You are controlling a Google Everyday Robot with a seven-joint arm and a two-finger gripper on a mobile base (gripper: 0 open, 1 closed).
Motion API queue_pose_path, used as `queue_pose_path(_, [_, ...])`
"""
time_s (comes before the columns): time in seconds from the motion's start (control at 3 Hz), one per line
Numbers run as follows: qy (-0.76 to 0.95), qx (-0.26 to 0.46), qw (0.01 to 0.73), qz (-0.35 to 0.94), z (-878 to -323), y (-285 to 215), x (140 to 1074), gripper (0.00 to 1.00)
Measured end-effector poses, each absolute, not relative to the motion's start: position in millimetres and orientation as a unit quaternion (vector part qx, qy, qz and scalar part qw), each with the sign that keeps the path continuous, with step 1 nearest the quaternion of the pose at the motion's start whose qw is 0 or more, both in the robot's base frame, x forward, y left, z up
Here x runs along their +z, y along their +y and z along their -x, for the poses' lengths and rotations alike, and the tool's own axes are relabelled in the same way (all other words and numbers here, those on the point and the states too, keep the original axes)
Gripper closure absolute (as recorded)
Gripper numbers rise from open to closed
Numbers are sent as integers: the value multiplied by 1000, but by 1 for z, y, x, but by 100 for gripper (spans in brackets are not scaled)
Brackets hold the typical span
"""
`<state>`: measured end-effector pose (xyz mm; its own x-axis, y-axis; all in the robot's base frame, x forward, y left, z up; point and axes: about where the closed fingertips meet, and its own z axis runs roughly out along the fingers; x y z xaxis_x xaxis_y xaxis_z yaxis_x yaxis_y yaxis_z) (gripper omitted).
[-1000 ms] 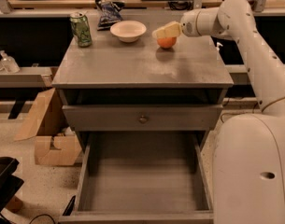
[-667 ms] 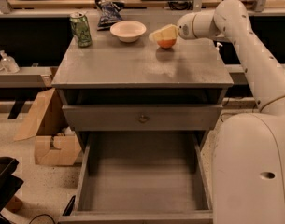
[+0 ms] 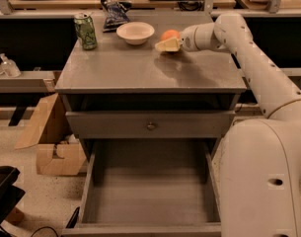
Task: Place orange into middle drawer
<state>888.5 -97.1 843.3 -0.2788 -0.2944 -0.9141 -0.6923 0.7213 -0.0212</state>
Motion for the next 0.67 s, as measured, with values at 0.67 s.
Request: queue_pose_path(0.67, [775, 194, 510, 318, -893, -91, 835, 76])
